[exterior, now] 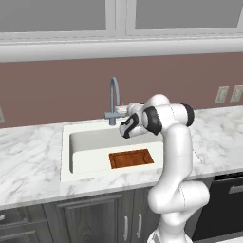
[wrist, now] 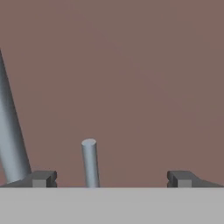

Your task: Turn on the sink faucet with hot water and rinse the cutting board for ten seconds, then turn off the faucet. Push the cutting board to reach the water if necessary.

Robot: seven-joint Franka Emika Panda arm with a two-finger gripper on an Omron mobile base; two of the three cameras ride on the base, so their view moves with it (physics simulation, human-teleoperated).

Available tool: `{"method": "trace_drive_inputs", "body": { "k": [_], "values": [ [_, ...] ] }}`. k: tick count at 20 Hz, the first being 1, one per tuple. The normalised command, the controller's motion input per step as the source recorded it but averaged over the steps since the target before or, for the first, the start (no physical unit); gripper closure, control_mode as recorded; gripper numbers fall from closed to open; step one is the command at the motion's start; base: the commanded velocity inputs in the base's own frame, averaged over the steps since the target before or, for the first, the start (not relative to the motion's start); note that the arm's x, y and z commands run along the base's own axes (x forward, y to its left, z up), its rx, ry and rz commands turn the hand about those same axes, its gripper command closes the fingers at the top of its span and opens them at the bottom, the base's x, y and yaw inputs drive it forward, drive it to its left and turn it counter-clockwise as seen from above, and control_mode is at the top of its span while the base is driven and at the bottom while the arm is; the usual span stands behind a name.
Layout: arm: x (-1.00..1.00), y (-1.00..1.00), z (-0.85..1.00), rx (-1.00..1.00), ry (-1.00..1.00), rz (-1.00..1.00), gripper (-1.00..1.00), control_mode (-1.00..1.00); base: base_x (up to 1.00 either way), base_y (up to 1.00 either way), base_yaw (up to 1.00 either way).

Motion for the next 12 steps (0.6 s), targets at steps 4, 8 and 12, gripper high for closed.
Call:
{"method": "trace_drive_inputs", "body": {
  "k": [4,8,12],
  "values": [
    [0.12,0.0,-0.03,0.0,0.0,0.0,-1.0,-1.0,0.0,0.0,0.0],
    [0.09,0.0,-0.02,0.0,0.0,0.0,-1.0,-1.0,0.0,0.0,0.0],
    [0.05,0.06,-0.01,0.0,0.0,0.0,-1.0,-1.0,0.0,0.0,0.0]
  ]
}}
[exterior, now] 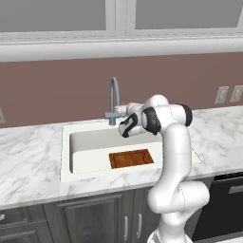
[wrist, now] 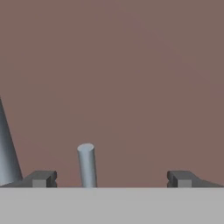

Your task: Turn on the sink faucet with hot water and rinse the cutting board for ten seconds, then turn off the faucet. Push the cutting board to reach the water if necessary.

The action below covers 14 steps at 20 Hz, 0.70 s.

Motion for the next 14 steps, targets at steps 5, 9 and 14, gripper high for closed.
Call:
{"method": "trace_drive_inputs", "body": {
  "k": [5,9,14],
  "values": [
    [0.06,0.14,0.0,0.0,0.0,0.0,-1.0,-1.0,0.0,0.0,0.0],
    [0.07,0.12,0.0,0.0,0.0,0.0,-1.0,-1.0,0.0,0.0,0.0],
    [0.07,0.04,0.0,0.0,0.0,0.0,-1.0,-1.0,0.0,0.0,0.0]
  ]
}}
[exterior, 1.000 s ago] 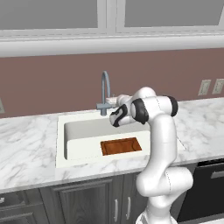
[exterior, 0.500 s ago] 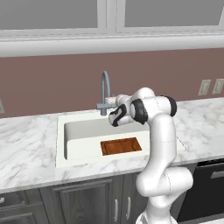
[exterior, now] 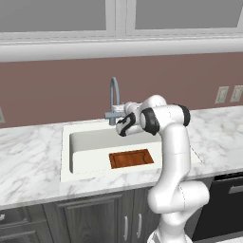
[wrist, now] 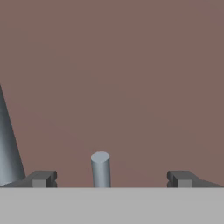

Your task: Turn on the sink faucet with hot water and rinse the cutting board for ten seconds, then turn off the faucet. Push the cutting board to reach the water if necessary.

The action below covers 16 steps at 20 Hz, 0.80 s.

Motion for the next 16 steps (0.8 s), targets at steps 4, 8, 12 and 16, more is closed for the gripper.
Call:
{"method": "trace_drive_inputs", "body": {
  "k": [4,8,12,16],
  "values": [
    [0.08,0.0,-0.01,0.0,0.0,0.0,-1.0,-1.0,0.0,0.0,0.0],
    [0.09,0.0,-0.01,0.0,0.0,0.0,-1.0,-1.0,0.0,0.0,0.0],
    [0.08,0.0,-0.02,0.0,0.0,0.0,-1.0,-1.0,0.0,0.0,0.0],
    [0.08,0.0,-0.03,0.0,0.0,0.0,-1.0,-1.0,0.0,0.0,0.0]
  ]
}}
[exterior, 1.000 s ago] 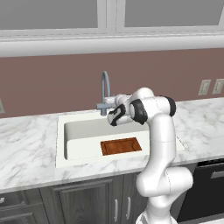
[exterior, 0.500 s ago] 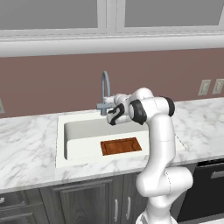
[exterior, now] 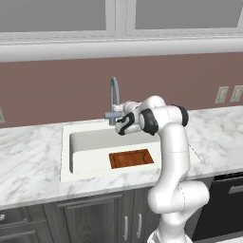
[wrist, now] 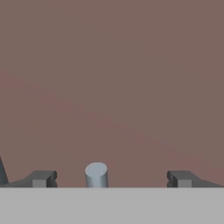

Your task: Turn on the sink faucet with hot water and rinse the cutting board for ten seconds, then turn off the faucet. Push the cutting board to reach the water if necessary.

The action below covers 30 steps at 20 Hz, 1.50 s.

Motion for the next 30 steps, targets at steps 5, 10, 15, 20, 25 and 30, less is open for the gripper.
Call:
{"method": "trace_drive_inputs", "body": {
  "k": [5,10,15,20,25,30],
  "values": [
    [0.06,0.0,-0.01,0.0,0.0,0.0,-1.0,-1.0,0.0,0.0,0.0],
    [0.04,0.0,0.0,0.0,0.0,0.0,-1.0,-1.0,0.0,0.0,0.0],
    [0.0,0.0,0.0,0.0,0.0,0.0,-1.0,-1.0,0.0,0.0,0.0],
    [0.0,0.0,0.0,0.0,0.0,0.0,-1.0,-1.0,0.0,0.0,0.0],
    [0.0,0.0,0.0,0.0,0.0,0.0,-1.0,-1.0,0.0,0.0,0.0],
    [0.0,-0.01,0.0,0.0,0.0,0.0,-1.0,-1.0,0.0,0.0,0.0]
  ]
}}
